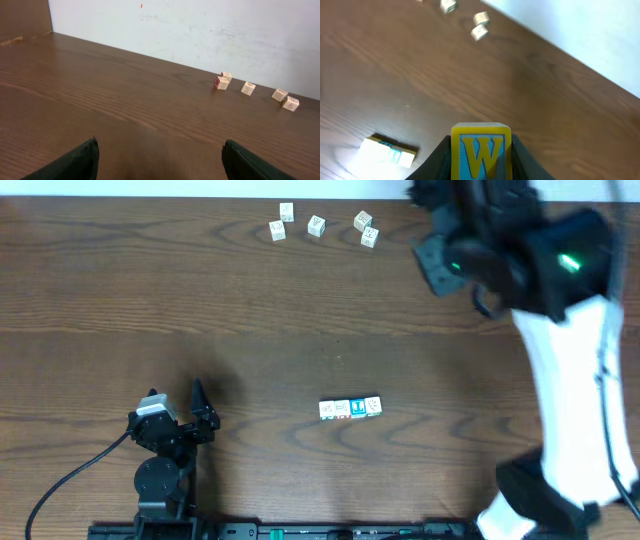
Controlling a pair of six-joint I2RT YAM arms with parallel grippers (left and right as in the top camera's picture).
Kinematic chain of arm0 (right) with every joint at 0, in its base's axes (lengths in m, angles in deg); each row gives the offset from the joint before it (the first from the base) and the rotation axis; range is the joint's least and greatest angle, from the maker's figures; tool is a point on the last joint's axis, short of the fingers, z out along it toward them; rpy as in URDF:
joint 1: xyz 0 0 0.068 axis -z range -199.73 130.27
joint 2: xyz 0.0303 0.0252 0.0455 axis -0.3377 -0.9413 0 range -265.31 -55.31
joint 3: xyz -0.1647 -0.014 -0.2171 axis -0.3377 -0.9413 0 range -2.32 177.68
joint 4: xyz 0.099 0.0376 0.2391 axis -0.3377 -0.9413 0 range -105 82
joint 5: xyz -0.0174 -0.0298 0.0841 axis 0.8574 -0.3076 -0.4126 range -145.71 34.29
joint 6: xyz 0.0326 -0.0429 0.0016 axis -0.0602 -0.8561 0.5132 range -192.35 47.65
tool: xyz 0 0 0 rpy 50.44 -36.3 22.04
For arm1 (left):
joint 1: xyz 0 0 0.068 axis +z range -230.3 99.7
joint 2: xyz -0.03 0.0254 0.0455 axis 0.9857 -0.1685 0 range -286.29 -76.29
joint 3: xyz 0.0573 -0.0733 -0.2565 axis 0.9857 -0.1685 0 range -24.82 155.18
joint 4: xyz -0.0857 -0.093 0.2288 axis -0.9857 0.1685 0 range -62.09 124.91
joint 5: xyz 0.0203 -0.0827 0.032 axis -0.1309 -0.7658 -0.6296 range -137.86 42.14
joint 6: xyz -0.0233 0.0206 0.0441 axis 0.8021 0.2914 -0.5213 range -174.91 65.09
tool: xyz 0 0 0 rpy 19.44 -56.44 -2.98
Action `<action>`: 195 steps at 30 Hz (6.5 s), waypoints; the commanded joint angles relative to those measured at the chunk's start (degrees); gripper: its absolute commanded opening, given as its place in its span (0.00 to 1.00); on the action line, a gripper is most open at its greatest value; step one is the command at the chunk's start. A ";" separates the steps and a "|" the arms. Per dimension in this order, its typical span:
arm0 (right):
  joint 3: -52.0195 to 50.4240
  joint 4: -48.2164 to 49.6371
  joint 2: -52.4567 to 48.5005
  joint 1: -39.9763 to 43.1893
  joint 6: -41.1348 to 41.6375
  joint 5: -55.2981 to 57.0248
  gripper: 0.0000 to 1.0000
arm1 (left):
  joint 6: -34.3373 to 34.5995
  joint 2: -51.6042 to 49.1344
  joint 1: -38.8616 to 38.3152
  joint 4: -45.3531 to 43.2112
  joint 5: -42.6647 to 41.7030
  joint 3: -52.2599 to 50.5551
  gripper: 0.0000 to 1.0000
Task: Lift 5 blocks
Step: 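Grasp the yellow 'W' block and lift it toward the right, then carry the 'W' block with the right gripper toward the row's right end, then lower the 'W' block beside the ladybug block and open the right gripper, then bring the left gripper to the row's left end, right gripper to its right end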
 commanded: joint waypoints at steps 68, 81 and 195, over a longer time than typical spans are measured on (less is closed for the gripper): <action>-111.56 74.90 25.18 -0.83 28.02 -13.18 0.01 | 1.90 0.04 -0.13 2.69 0.07 -1.03 0.79; -111.58 75.65 25.16 -2.38 26.21 -14.27 0.08 | 1.90 0.04 -0.13 2.71 0.07 -1.03 0.79; -112.43 65.20 33.46 19.65 23.23 -22.36 0.01 | 17.42 -68.00 -26.40 5.03 -15.93 27.26 0.07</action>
